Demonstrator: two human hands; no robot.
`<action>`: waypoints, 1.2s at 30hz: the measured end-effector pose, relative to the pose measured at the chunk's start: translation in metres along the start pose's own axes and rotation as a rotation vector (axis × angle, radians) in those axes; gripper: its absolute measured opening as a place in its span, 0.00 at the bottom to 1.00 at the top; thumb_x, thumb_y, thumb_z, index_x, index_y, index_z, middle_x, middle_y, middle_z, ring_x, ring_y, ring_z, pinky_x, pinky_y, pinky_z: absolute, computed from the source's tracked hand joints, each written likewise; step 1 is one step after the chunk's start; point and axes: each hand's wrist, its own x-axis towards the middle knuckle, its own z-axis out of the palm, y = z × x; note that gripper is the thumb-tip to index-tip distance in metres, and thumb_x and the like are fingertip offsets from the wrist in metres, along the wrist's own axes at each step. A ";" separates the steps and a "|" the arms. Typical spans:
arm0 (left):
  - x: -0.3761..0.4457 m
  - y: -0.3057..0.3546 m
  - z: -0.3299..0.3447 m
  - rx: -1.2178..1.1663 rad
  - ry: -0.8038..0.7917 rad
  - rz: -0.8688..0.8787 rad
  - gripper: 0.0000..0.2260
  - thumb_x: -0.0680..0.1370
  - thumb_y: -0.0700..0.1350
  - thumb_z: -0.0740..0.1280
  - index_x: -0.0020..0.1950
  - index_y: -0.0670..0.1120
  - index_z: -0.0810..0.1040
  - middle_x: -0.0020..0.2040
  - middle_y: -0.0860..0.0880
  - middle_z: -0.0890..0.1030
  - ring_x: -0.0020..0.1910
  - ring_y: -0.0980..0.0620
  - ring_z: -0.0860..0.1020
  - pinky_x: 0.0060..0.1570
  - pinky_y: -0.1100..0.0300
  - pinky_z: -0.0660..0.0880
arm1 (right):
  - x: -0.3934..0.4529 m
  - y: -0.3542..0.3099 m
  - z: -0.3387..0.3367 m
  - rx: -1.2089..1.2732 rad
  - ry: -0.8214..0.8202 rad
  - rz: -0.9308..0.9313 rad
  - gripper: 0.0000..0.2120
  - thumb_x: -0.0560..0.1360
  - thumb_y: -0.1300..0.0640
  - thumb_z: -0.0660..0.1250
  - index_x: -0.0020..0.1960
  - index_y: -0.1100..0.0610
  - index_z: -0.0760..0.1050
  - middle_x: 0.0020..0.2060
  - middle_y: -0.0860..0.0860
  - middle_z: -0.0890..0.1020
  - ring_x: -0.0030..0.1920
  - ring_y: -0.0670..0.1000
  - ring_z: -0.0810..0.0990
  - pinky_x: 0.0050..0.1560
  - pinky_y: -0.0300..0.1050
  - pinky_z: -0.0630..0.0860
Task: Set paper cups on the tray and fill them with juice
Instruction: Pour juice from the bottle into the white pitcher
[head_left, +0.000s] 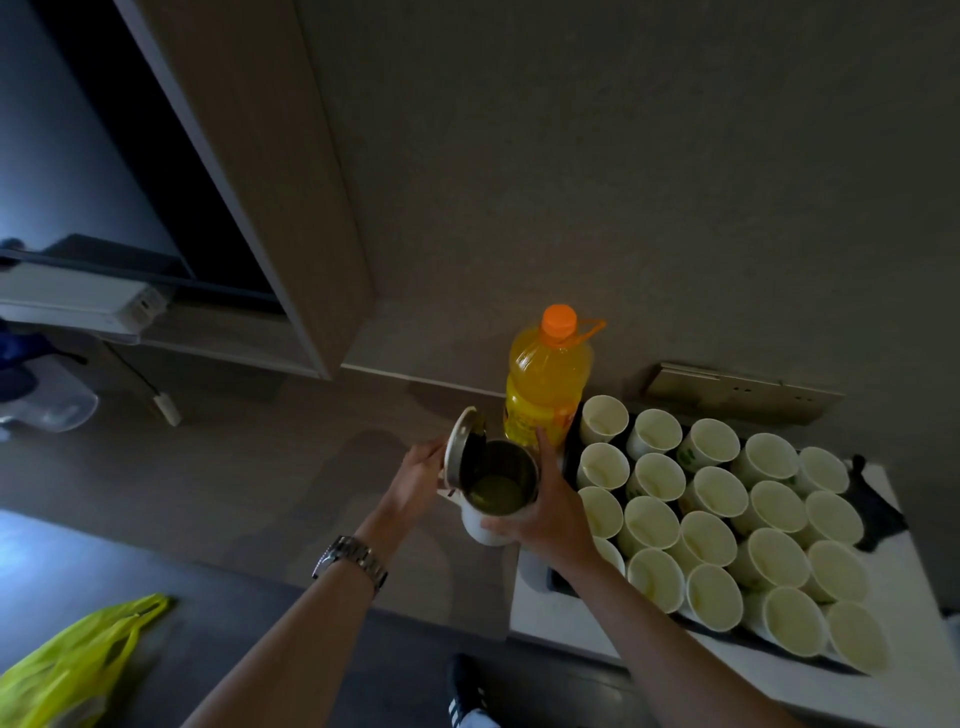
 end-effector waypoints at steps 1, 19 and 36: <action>-0.002 0.003 0.000 -0.010 -0.006 0.000 0.14 0.78 0.42 0.59 0.36 0.42 0.78 0.32 0.47 0.78 0.33 0.53 0.77 0.37 0.57 0.74 | 0.000 0.000 0.000 0.010 0.000 0.002 0.63 0.59 0.39 0.82 0.77 0.34 0.39 0.58 0.26 0.67 0.65 0.44 0.74 0.57 0.34 0.69; 0.018 0.035 -0.029 0.073 0.187 0.099 0.20 0.80 0.63 0.65 0.58 0.48 0.81 0.51 0.49 0.85 0.50 0.51 0.85 0.49 0.54 0.81 | 0.006 -0.004 -0.036 0.013 0.003 -0.058 0.48 0.69 0.31 0.71 0.80 0.38 0.48 0.77 0.43 0.63 0.75 0.44 0.64 0.69 0.48 0.69; 0.089 0.171 0.062 1.204 -0.123 0.700 0.21 0.83 0.48 0.66 0.76 0.48 0.70 0.71 0.47 0.73 0.70 0.46 0.69 0.68 0.55 0.65 | 0.107 -0.016 -0.079 -0.032 0.296 -0.002 0.43 0.63 0.39 0.80 0.70 0.52 0.66 0.63 0.50 0.72 0.66 0.51 0.71 0.65 0.45 0.69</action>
